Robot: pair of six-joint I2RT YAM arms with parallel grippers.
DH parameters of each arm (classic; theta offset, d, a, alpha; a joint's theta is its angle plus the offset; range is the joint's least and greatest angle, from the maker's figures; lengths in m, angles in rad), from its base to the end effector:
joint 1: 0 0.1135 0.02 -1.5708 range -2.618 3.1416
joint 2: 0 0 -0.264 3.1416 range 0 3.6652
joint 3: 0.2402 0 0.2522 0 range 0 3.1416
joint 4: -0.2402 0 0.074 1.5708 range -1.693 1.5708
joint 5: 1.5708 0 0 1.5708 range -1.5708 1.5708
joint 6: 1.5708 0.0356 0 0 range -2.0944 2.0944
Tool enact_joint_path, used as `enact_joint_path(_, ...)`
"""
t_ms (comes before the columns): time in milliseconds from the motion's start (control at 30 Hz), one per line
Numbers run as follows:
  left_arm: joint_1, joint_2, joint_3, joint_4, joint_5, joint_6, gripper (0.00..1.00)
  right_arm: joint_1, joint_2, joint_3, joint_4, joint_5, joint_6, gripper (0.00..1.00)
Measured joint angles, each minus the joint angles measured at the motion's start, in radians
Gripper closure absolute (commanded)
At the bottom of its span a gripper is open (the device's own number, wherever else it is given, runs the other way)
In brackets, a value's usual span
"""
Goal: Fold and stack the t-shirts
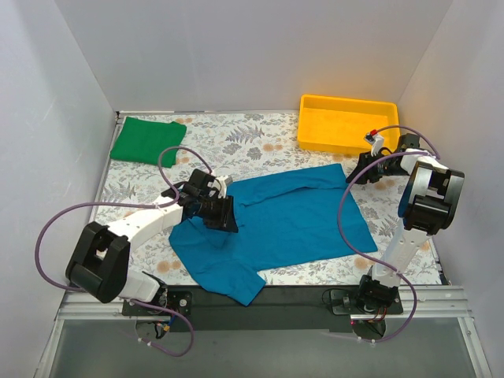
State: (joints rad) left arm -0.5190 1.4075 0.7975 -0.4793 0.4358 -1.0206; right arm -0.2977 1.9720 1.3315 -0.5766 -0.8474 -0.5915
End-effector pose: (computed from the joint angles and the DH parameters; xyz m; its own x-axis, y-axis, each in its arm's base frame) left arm 0.2196 -0.1427 0.1886 -0.9304 -0.3585 0.0768 -0.3321 0.7356 -0.5904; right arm 0.3799 -0.0886 0.1667 -0.7143 -0.1669 -0.6796 -0.5449 0.7420 0.3906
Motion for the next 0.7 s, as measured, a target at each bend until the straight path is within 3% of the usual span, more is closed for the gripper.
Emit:
enact_joint_path(133, -0.001, -0.024, 0.001, -0.005, 0.036, -0.019, 0.53, 0.000, 0.000, 0.000, 0.000, 0.000, 0.000, 0.48)
enact_joint_path(333, -0.005, -0.007, 0.054, -0.029, -0.001, -0.020, 0.53, 0.000, 0.000, 0.000, -0.001, 0.000, 0.000, 0.48)
enact_joint_path(700, -0.095, 0.279, 0.247, -0.010, -0.142, 0.022, 0.62, 0.000, 0.000, 0.000, -0.002, 0.000, 0.000, 0.48)
